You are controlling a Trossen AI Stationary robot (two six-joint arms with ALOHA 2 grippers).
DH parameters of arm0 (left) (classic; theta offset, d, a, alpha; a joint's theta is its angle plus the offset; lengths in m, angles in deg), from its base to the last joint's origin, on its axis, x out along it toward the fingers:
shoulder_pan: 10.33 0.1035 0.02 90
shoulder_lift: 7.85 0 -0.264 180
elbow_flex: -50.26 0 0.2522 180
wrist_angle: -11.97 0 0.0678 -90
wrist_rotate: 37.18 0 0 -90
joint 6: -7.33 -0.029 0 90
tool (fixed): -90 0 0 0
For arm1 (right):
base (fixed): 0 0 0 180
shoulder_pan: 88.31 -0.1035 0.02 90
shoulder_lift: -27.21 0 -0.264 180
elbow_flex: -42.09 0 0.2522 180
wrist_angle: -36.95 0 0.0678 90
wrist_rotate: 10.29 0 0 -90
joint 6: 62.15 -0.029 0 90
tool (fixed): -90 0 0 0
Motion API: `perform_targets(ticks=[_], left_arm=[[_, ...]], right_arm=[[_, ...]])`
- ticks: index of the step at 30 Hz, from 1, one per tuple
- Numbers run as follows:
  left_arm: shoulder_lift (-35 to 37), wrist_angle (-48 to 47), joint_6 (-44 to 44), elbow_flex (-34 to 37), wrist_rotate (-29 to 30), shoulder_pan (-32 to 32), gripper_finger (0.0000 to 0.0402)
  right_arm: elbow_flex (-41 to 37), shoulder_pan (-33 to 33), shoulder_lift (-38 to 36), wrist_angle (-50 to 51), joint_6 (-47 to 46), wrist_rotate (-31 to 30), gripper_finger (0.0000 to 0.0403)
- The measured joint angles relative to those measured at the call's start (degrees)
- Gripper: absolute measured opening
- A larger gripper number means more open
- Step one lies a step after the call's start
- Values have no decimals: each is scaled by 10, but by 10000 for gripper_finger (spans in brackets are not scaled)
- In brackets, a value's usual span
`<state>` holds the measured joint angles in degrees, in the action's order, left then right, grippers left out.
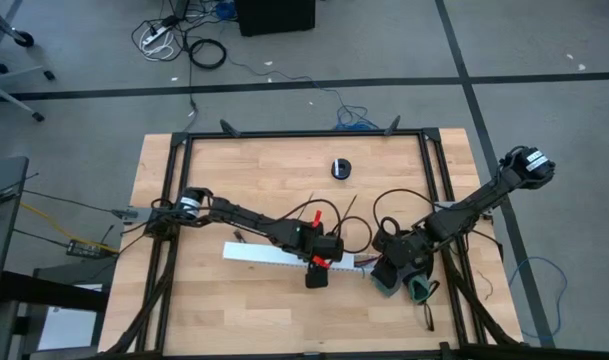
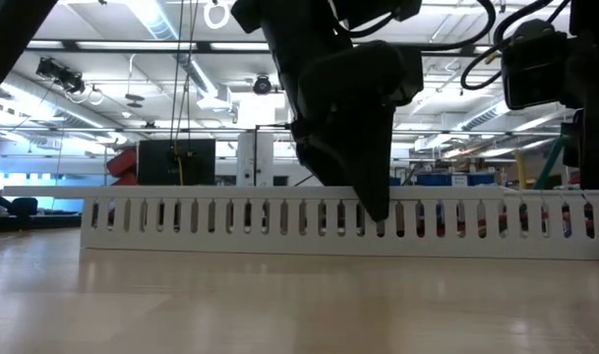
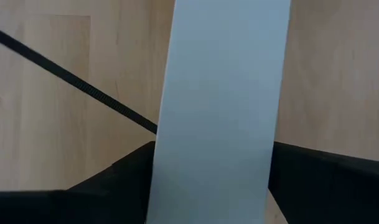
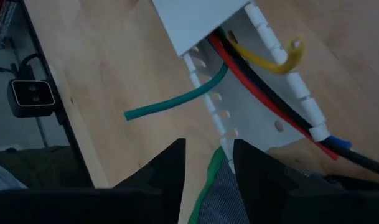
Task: Ziptie cables
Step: Close the white cable duct
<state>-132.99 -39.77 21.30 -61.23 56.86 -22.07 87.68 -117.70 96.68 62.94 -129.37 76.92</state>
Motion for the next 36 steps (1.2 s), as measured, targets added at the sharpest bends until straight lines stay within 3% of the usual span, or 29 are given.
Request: perform_targets(ticks=[14,19,24,28,33,36], left_arm=[[-1,3,33,-1,-5,0,255],[0,-11,80,-2,-7,0,255],[0,-25,122,-2,-6,-2,254],[0,-38,134,-2,-6,-5,254],[0,-50,151,-2,-7,-9,254],[0,-51,158,-2,-8,-10,254]], right_arm=[[0,1,0,-1,0,0,132],[0,13,-5,1,6,-5,126],[0,35,-42,2,31,-52,103],[1,67,-85,71,36,-67,86],[0,109,-102,218,4,-17,45],[0,120,-91,215,21,7,8]])
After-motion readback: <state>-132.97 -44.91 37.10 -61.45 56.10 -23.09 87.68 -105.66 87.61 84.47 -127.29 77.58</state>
